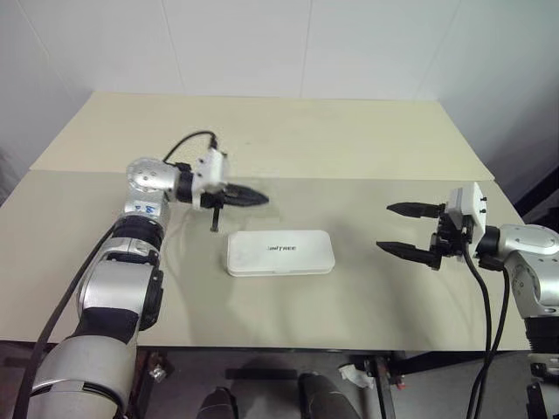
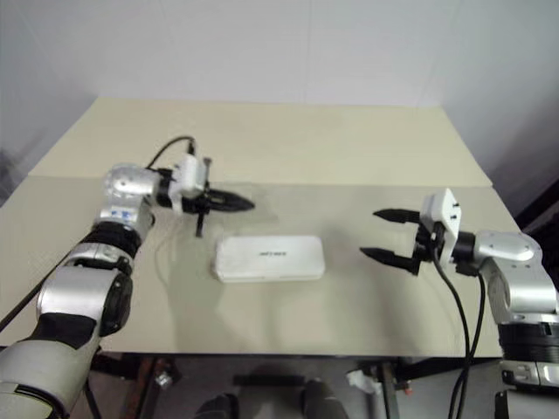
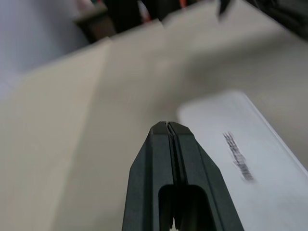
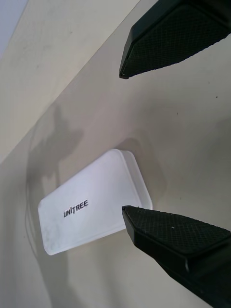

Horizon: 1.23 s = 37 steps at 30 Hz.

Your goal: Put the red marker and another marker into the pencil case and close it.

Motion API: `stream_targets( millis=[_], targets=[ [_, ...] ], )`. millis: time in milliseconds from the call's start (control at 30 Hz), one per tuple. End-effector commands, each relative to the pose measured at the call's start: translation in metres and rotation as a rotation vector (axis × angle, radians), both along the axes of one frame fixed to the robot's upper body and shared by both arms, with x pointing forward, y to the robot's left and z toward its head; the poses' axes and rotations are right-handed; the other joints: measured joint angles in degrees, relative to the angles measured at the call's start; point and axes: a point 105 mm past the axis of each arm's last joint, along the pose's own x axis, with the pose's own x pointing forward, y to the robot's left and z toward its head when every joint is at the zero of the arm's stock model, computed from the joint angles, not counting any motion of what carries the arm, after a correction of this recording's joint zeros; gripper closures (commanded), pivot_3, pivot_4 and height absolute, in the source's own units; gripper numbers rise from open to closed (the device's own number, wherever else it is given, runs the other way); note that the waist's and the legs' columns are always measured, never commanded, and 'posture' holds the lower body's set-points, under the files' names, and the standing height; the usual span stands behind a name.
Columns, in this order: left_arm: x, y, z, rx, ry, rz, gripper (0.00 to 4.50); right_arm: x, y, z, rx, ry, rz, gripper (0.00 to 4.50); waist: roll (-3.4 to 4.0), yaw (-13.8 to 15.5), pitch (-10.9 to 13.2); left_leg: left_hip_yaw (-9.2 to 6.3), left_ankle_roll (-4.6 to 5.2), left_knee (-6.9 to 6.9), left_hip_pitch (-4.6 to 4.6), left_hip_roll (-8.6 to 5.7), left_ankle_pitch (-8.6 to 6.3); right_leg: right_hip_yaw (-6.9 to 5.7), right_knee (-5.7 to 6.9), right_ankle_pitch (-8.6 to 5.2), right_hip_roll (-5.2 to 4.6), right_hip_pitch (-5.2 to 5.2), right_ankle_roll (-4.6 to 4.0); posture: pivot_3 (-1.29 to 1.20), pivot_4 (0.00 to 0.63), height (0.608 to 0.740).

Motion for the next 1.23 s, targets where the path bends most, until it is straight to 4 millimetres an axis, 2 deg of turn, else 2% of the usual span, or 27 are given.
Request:
stream_targets(
  millis=[33, 167, 433, 533, 633, 767, 967, 1233],
  targets=[
    [-0.015, 0.024, -0.002, -0.036, 0.027, -0.043, 4.46, 0.002, 0.003, 0.009, -0.003, -0.039, 0.020, 0.00, 0.00, -0.3, 0.0, 0.00, 0.00, -0.01, 0.02, 0.00, 0.00, 0.00, 0.06, -0.03, 0.00, -0.01, -0.01, 0.00, 0.150, 0.740],
    [-0.031, 0.054, -0.017, -0.025, 0.075, -0.004, 3.61, 0.008, 0.007, 0.011, -0.007, -0.045, 0.036, 0.00, 0.04, -1.0, 0.0, -0.06, 0.00, -0.04, 0.03, 0.02, 0.00, -0.04, 0.26, -0.15, 0.02, -0.08, -0.05, 0.00, 0.150, 0.740],
    [-0.064, 0.098, -0.024, -0.096, 0.183, 0.049, 0.93, 0.019, 0.012, 0.017, -0.019, -0.056, 0.065, 0.00, 0.06, -1.0, 0.0, -0.07, -0.01, 0.18, 0.02, 0.02, 0.00, -0.07, 0.37, -0.19, 0.00, -0.06, -0.12, 0.00, 0.150, 0.740],
    [-0.073, 0.106, -0.023, -0.127, 0.199, 0.060, 0.02, 0.021, 0.011, 0.017, -0.022, -0.052, 0.068, 0.00, 0.07, -1.0, 0.0, -0.05, -0.01, 0.23, 0.01, 0.02, 0.00, -0.07, 0.34, -0.20, -0.01, -0.05, -0.13, 0.00, 0.150, 0.740],
    [-0.079, 0.111, -0.021, -0.152, 0.211, 0.073, 0.02, 0.022, 0.010, 0.016, -0.025, -0.042, 0.073, 0.00, 0.07, -1.0, 0.1, -0.06, -0.01, 0.25, 0.01, 0.03, 0.00, -0.09, 0.35, -0.21, -0.01, -0.05, -0.16, 0.00, 0.150, 0.740],
    [-0.093, 0.126, -0.023, -0.160, 0.228, 0.103, 0.02, 0.026, 0.008, 0.017, -0.037, -0.038, 0.064, 0.00, 0.09, -1.5, 0.1, 0.01, -0.01, 0.21, 0.06, 0.06, 0.00, -0.07, 0.35, -0.24, -0.01, -0.07, -0.21, 0.00, 0.150, 0.740],
    [-0.089, 0.134, -0.026, -0.134, 0.234, 0.150, 0.02, 0.036, 0.011, 0.023, -0.034, -0.062, 0.052, 0.00, 0.12, -2.2, 0.1, 0.03, -0.01, 0.25, 0.06, 0.06, 0.00, -0.07, 0.34, -0.43, -0.02, -0.08, -0.56, 0.00, 0.150, 0.740],
    [-0.090, 0.127, -0.029, -0.133, 0.177, 0.155, 0.02, 0.026, 0.023, 0.022, -0.003, -0.058, 0.094, 0.00, 0.13, -2.5, 0.1, 0.00, -0.03, 0.13, 0.04, 0.06, -0.02, -0.09, 0.34, -0.30, -0.02, -0.10, -0.23, 0.00, 0.150, 0.740]
  ],
)
